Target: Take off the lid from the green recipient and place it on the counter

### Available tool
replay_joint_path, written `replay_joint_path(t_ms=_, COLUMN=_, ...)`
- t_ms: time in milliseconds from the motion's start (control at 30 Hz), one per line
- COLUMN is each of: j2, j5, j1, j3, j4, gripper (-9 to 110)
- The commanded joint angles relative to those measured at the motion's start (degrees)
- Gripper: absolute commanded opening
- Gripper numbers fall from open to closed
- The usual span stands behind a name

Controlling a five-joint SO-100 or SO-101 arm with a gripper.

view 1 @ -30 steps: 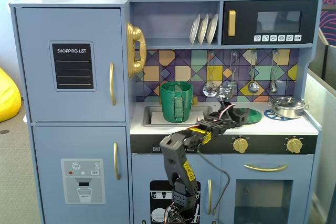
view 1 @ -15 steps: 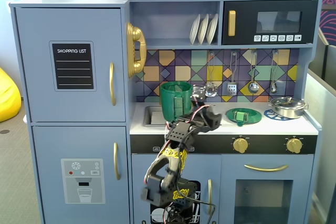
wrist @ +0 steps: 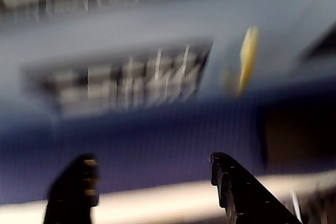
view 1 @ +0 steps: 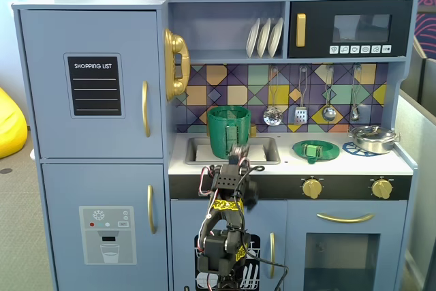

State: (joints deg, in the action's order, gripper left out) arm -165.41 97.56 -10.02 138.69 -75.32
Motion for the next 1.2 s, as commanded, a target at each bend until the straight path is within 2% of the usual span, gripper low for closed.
replay_joint_path(t_ms=0, j2=-4.4, j5=-1.9, j1=1.1, j3=6.3, j4=-5.3, gripper=15)
replay_joint_path(t_ms=67, j2=-7.2, j5=-0.7, j1=0.9, j3=11.2, j4=-5.7, gripper=15)
replay_joint_path(t_ms=200, j2=-9.2, j5=-8.4, j1=2.6, j3=20.4, j4=-1.8, gripper=15)
replay_joint_path(t_ms=400, j2=-13.5, j5=-10.5, j1=3.4, j3=33.0, j4=0.6, gripper=15)
replay_joint_path(t_ms=700, j2=-16.6, j5=-11.5, j1=3.9, j3=33.0, j4=-12.4, gripper=15)
replay_joint_path(t_ms=1167, j2=-16.7, j5=-10.9, j1=4.2, j3=33.0, j4=-12.4, gripper=16)
